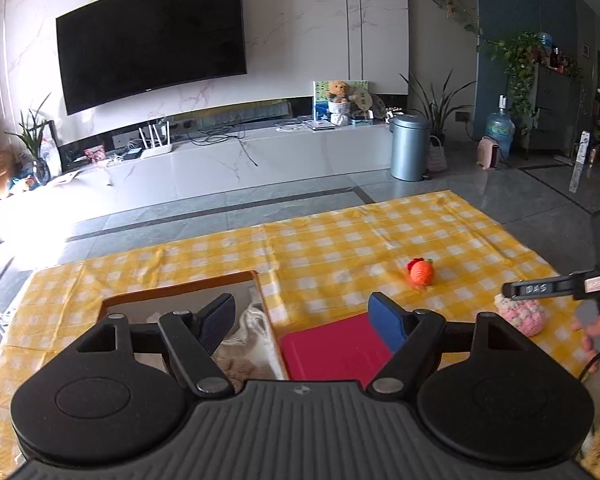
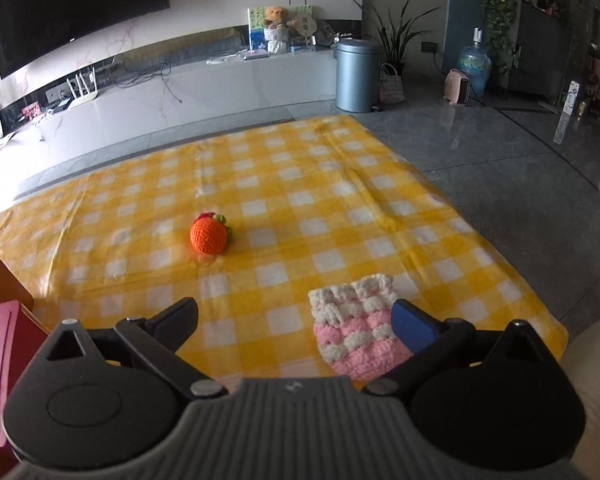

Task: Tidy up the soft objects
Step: 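Grasp the pink-and-white crochet pouch with the right tool, then grasp the orange crochet fruit with the left tool while the right tool holds the pouch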

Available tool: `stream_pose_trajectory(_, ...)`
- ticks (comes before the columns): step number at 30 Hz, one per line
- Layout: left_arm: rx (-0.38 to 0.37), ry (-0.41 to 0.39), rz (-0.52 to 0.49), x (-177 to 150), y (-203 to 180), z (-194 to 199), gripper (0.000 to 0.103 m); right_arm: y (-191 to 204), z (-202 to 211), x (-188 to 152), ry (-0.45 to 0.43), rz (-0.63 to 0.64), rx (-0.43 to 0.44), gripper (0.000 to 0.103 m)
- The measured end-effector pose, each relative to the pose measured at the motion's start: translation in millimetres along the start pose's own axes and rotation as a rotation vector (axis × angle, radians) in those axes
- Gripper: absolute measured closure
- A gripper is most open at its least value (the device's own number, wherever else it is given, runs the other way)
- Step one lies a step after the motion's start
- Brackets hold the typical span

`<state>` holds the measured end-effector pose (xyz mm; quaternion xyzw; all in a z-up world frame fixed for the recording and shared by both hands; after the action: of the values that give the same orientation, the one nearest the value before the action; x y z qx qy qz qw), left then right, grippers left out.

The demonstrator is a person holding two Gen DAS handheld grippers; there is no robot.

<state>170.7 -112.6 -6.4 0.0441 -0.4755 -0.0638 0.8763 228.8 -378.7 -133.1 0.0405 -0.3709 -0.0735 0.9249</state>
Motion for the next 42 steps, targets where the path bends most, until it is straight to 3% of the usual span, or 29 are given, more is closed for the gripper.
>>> stream_pose_trajectory(2, -0.022, 0.011, -0.013, 2, -14, -3, 0.014, -6, -15, -7, 0.043, 0.009, -0.037, 0.002)
stream_pose_trajectory(5, -0.042, 0.027, -0.032, 1, -33, -10, 0.014, -26, -37, -15, 0.108, 0.024, -0.163, 0.002)
stream_pose_trajectory(7, -0.054, 0.051, -0.043, -1, -45, -20, 0.014, -38, -52, -18, 0.138, 0.037, -0.188, 0.002)
stream_pose_trajectory(15, -0.03, 0.165, -0.081, -21, -61, -56, 0.018, -68, -85, -26, 0.097, -0.058, -0.147, 0.002)
stream_pose_trajectory(20, -0.077, 0.247, -0.142, -34, -72, -65, 0.019, -76, -100, -30, 0.127, -0.084, -0.185, 0.002)
stream_pose_trajectory(30, -0.043, 0.214, -0.301, -44, -82, -58, 0.019, -80, -104, -30, 0.138, -0.135, -0.141, 0.003)
stream_pose_trajectory(32, -0.041, 0.22, -0.298, -41, -82, -60, 0.019, -77, -103, -28, 0.128, -0.121, -0.132, 0.009)
stream_pose_trajectory(34, -0.028, 0.219, -0.271, -34, -78, -65, 0.019, -71, -101, -25, 0.118, -0.086, -0.117, 0.024)
stream_pose_trajectory(42, 0.013, 0.269, -0.277, -17, -84, -105, 0.019, -60, -98, -24, 0.121, -0.075, -0.079, 0.041)
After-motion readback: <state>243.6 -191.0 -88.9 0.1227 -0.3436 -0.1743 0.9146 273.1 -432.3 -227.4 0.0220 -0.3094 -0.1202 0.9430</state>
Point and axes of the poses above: each gripper's, at about its wrist camera, not at the fingertips, and z roughly against the way its jaws point, y to its left, x to its top, the point moved 10 cm from there along -z, roughly the way its jaws point, and after that the axes turned 9 degrees about x, right-handed, at the moved point
